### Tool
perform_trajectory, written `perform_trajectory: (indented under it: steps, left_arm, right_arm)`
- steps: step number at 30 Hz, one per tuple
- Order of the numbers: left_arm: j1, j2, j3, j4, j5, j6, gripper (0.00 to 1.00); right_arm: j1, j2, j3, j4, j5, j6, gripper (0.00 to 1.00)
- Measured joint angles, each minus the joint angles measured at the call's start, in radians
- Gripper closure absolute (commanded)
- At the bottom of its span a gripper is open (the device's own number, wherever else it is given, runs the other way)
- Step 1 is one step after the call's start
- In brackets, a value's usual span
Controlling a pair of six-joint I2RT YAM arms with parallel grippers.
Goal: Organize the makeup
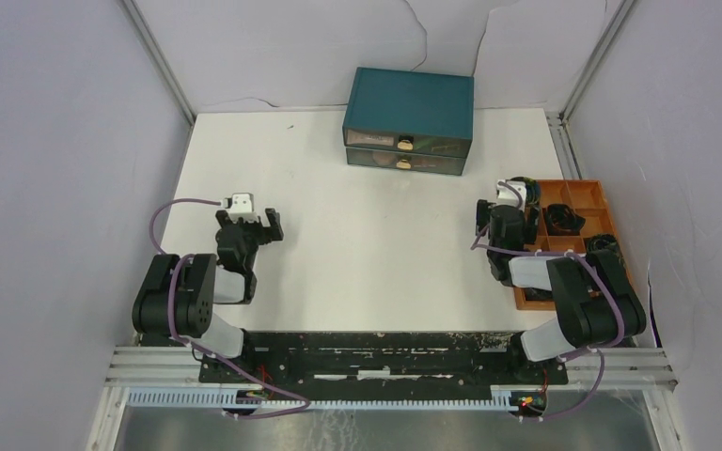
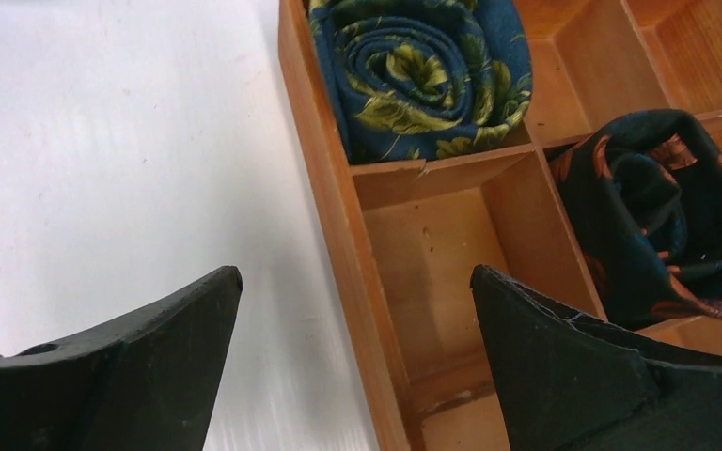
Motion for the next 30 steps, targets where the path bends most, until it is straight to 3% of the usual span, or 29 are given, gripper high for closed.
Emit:
perform_trajectory:
  steps: [3,6,30]
  left_arm:
    - [0.0,0.0,0.002,-0.003,-0.003,0.0,0.01]
    - [0.0,0.0,0.003,-0.005,-0.003,0.0,0.01]
    - [0.0,0.0,0.005,-0.006,-0.029,0.0,0.01]
  right_arm:
    - [-0.035,0.007,-0.001,0.033,-0.029,0.009,0.0]
    - [-0.055,0.04,-0.039,0.181,-0.05,0.01,0.0]
    - [-0.076,0.048,-0.052,0.232,-0.121,0.013,0.0]
